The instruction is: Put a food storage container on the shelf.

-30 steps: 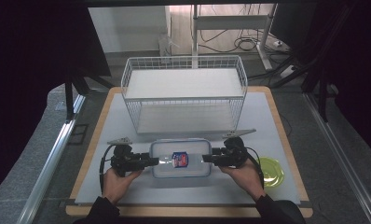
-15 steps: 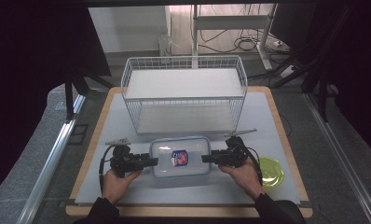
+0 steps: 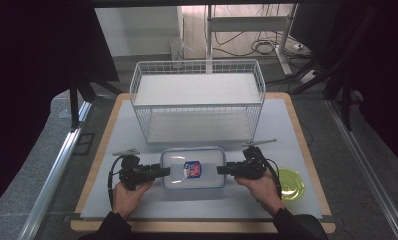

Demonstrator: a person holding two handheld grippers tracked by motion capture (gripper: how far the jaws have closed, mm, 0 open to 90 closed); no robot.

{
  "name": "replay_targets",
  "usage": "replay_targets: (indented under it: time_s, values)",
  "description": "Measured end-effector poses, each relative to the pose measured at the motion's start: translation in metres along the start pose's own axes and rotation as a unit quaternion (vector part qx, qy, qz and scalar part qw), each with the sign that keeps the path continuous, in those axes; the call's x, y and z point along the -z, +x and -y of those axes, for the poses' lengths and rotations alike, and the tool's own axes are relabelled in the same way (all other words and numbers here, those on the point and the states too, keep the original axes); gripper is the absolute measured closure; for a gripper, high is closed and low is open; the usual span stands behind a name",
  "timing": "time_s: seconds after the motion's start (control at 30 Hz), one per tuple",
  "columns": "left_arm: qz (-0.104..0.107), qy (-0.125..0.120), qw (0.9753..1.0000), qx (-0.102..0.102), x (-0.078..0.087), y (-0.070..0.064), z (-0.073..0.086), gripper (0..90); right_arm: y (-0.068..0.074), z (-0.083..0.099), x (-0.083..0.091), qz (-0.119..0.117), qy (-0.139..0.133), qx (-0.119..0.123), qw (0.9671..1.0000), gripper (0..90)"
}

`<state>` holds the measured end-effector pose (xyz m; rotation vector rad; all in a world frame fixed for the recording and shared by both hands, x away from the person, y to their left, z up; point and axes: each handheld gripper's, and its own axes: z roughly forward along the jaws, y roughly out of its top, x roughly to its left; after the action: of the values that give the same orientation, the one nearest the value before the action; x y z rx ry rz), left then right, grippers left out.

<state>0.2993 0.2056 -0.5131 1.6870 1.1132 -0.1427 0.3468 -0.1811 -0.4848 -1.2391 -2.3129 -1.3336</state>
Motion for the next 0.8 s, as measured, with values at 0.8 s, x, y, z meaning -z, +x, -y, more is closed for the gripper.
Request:
replay_targets:
  time_s: [0.8]
  values:
    - [-0.019,-0.02,0.9988,-0.041,0.022,-0.036,-0.056,48.7,0.024,-0.04,0.033,0.002,-0.056,0.035,0.9978,53.3]
